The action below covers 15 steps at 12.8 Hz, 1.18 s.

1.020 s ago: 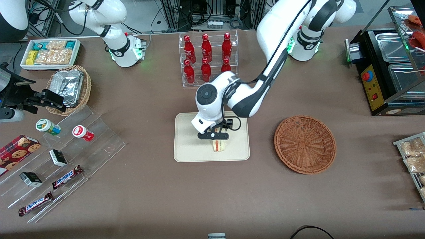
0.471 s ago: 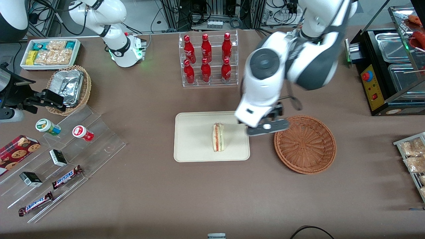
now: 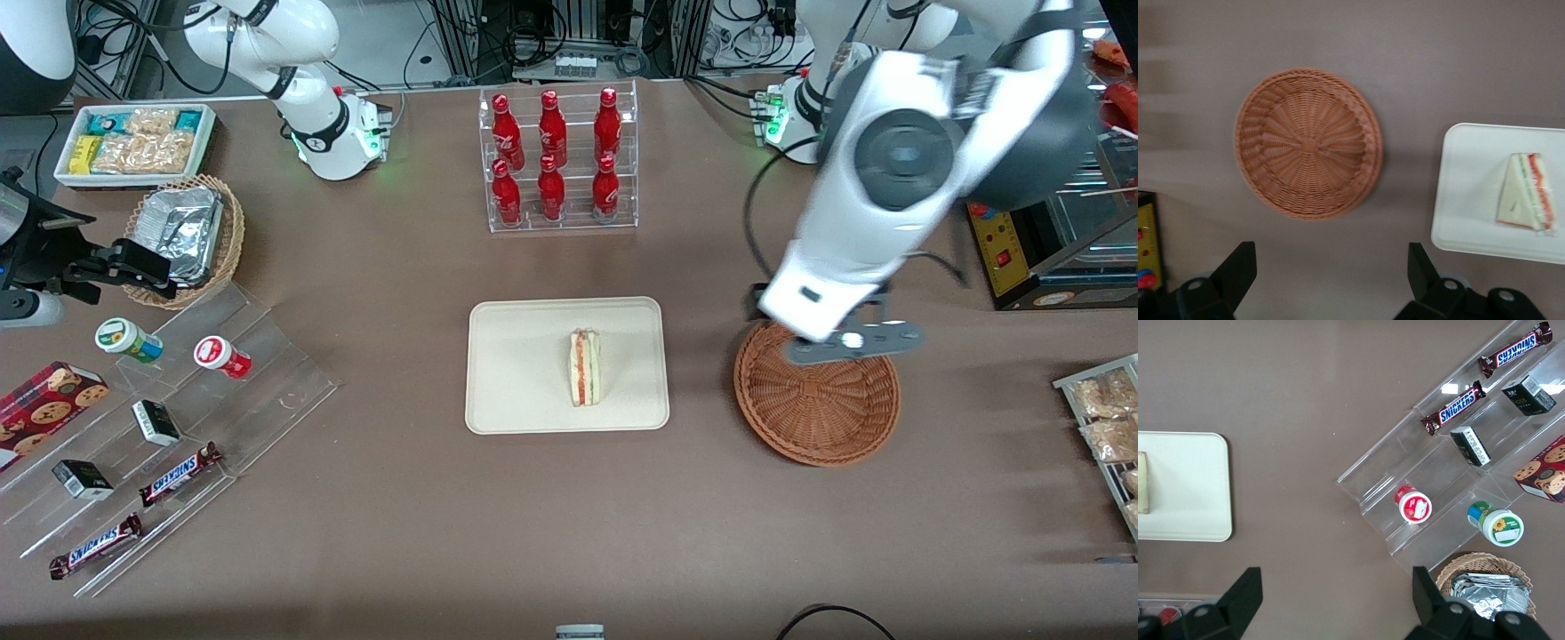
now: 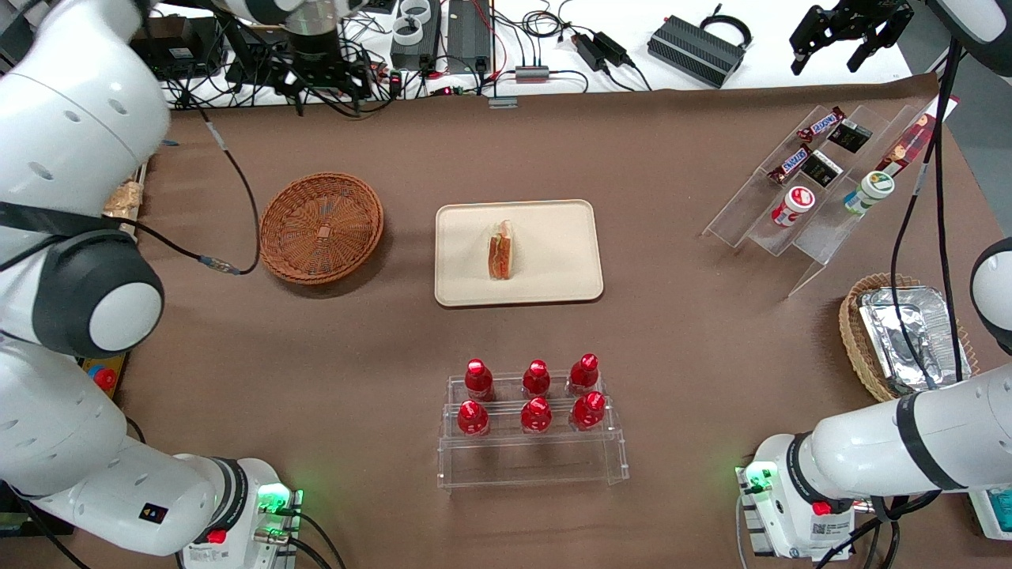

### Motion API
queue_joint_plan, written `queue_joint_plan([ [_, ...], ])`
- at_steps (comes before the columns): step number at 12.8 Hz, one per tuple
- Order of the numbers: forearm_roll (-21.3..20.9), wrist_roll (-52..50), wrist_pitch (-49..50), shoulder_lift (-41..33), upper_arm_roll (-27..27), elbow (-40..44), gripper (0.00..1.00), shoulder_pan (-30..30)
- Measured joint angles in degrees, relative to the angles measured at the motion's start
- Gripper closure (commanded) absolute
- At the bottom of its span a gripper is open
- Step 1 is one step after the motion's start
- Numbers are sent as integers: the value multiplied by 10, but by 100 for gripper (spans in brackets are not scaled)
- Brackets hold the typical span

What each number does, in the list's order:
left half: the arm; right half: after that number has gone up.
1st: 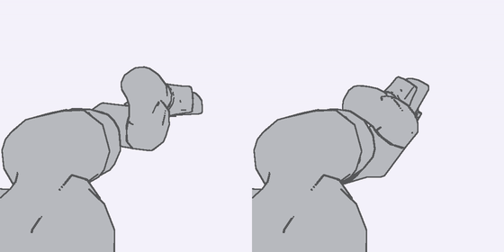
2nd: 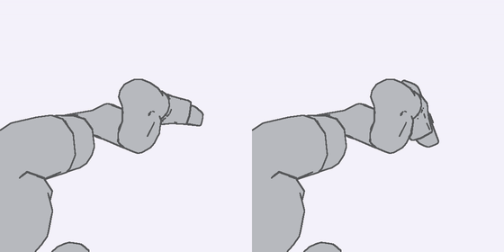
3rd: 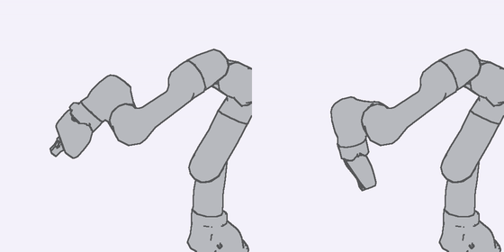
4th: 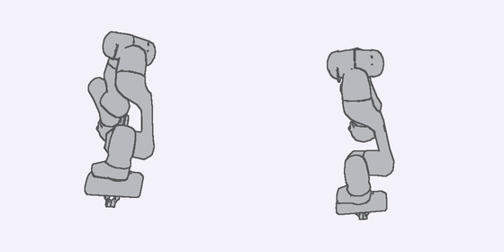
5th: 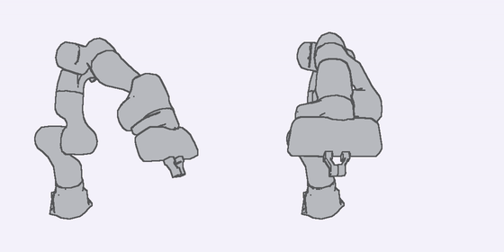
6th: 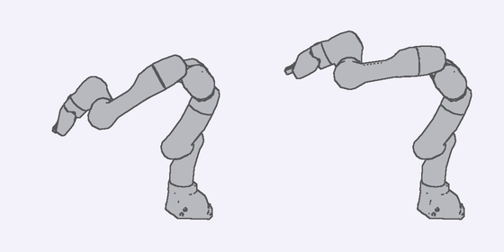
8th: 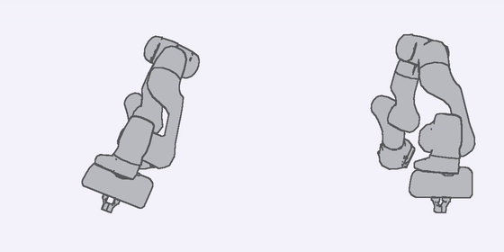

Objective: Place sandwich from basket to tray

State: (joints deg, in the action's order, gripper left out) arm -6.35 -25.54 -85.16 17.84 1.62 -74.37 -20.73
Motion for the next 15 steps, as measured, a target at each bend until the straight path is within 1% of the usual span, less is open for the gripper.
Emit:
queue_joint_plan([
  [2,7,67,14,-26,0,-18,0,38],
  [5,47,178,20,-80,-1,-65,0,115],
  [7,55,221,19,-117,-3,-102,0,153],
  [11,55,264,9,-165,-5,-161,0,169],
  [15,54,274,-2,-192,-15,-186,0,171],
])
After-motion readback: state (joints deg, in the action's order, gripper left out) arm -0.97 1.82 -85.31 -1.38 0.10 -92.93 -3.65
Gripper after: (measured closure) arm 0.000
